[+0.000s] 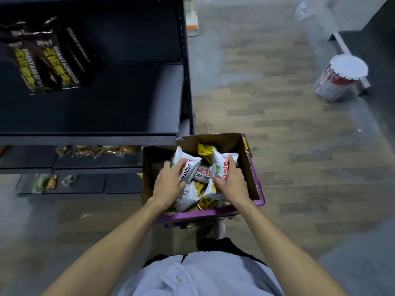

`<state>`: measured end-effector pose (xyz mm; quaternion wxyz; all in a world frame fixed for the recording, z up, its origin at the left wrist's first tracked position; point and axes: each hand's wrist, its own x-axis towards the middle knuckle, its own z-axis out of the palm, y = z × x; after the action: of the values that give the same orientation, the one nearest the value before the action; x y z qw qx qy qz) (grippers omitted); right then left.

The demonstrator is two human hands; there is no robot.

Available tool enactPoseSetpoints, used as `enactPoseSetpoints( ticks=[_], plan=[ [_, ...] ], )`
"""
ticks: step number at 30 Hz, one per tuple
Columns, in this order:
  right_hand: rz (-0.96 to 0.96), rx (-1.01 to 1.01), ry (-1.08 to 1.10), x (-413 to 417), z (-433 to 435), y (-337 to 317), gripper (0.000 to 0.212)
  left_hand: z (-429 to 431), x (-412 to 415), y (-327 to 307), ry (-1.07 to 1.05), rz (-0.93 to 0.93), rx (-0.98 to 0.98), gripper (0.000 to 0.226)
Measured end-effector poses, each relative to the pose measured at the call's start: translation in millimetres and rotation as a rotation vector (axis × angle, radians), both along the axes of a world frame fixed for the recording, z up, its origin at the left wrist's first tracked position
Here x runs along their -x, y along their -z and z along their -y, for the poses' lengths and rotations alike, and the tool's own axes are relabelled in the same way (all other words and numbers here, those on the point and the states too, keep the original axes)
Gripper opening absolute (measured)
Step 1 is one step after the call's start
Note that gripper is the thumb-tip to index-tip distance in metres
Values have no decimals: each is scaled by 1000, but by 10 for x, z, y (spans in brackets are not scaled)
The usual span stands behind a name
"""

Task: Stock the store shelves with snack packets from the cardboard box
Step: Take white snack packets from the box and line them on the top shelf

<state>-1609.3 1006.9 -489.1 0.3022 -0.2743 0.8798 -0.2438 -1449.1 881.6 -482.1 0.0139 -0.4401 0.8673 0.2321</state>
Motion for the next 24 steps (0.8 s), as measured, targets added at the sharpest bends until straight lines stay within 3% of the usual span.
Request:
enactPoseSetpoints(
  ticks=[6,15,18,24],
  plan=[
    [-78,80,-34,-531,173,-197,88,-25,-539,-277,-59,-168,9,63],
    [-166,336,-71,-2041,819,-749,84,483,-2085,-814,-166,-363,81,65],
    [-197,358,-112,-2391,1035,-867,77,714,-2483,-1000,-187,-379,141,63],
    [-296,368,-149,-2841,1248,-1150,87,914,-3003,-1250,-241,-447,229,64]
  ],
)
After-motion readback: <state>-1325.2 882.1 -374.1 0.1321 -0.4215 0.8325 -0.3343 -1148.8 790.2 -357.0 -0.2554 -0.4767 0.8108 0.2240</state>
